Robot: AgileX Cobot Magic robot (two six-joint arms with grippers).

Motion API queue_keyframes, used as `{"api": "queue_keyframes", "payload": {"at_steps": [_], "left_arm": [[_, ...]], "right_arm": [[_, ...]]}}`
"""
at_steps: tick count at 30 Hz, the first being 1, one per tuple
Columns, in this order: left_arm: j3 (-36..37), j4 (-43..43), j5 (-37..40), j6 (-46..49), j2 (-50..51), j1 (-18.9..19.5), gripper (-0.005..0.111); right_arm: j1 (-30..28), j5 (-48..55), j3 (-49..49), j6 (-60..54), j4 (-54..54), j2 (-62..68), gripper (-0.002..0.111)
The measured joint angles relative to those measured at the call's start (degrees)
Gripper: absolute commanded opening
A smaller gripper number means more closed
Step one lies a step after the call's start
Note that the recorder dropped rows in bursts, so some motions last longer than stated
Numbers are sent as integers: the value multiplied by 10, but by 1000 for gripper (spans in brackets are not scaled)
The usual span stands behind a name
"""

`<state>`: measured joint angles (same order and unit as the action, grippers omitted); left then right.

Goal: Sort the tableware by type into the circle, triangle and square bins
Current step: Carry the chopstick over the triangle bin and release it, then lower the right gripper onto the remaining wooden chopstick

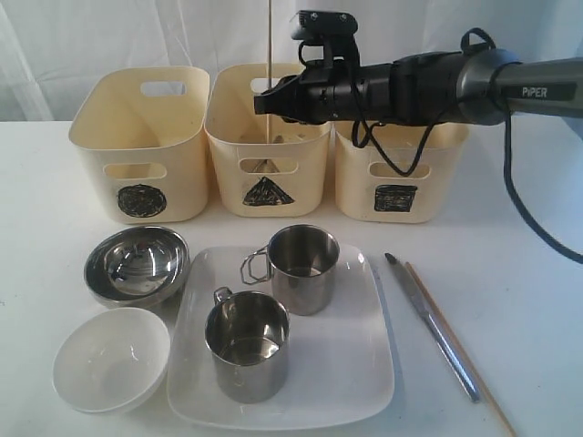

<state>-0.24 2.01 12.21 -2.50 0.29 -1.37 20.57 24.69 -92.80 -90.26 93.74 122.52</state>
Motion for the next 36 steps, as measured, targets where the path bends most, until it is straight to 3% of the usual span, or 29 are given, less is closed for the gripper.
{"api": "queue_keyframes", "payload": {"at_steps": [6,8,10,14,16,27,36], "left_arm": [[0,0,0,0,0,0,0],[0,0,0,0,0,0,0],[0,0,0,0,0,0,0],[0,0,0,0,0,0,0],[0,0,0,0,0,0,0],[0,0,0,0,0,0,0],[0,0,0,0,0,0,0]], "right_arm": [[0,1,-4,14,0,-9,28],[0,10,-4,74,-45,-44,17],[0,49,-5,157,-153,-89,0],[1,163,3,387,-467,-179,0],[1,179,30,446,-543,-214,0],[1,204,278,564,-640,-440,0],[1,362,364,739,-832,-532,0]]}}
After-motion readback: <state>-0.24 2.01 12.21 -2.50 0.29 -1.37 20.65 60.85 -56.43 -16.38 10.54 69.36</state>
